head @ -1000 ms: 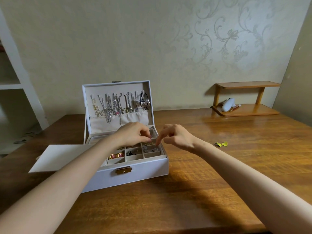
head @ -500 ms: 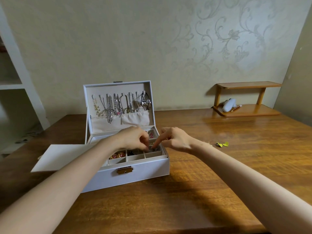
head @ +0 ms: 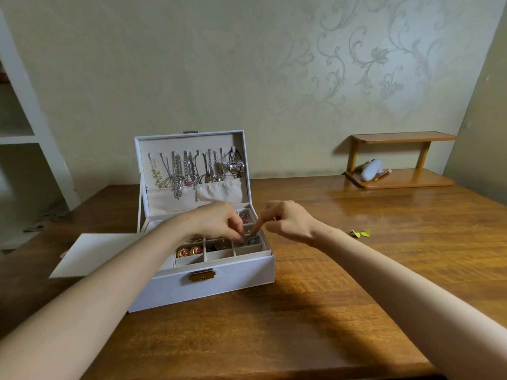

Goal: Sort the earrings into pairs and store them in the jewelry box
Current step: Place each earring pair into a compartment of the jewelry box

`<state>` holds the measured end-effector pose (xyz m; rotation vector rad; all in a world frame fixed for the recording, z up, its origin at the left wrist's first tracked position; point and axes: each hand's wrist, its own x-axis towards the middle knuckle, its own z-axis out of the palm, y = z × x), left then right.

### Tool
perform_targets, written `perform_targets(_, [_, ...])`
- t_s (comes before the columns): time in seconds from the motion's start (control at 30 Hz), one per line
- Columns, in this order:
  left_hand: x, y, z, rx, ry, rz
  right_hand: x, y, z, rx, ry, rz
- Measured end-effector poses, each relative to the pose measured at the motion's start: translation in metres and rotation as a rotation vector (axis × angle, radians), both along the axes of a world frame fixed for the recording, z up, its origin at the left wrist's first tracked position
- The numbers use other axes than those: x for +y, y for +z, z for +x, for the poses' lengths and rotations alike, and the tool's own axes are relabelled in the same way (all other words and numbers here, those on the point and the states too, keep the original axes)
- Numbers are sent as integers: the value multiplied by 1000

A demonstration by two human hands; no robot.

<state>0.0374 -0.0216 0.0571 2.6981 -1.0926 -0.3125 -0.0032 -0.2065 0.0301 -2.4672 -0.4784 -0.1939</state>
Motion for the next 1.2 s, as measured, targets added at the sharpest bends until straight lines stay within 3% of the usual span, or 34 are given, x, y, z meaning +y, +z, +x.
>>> perform_targets(0.13, [0,0,0,-24,12,61,2,-4,-2,-6,16,-81])
perform_targets(0.3, [-2,11,-2,-127,69,-150,-9,4,-6,-15,-29,77])
perform_targets(0.5, [-36,3,-15,-118,75,-343,-44,5,-13,6,-131,42])
perform_targets(0.63, [-74,-6,-19,-196,55,-344,-82,-3,-15,-12,-297,-12])
perform_targets(0.8, [-127,-16,-20,-127,18,-327,-123,-14,-17,17,-485,-143])
perform_targets(1.03, [-182,-34,-15,-58,40,-193,-148,-27,-26,111,-493,-239])
perform_targets(1.2, [-197,-46,-13,-23,90,-229,-149,-35,-27,129,-474,-217])
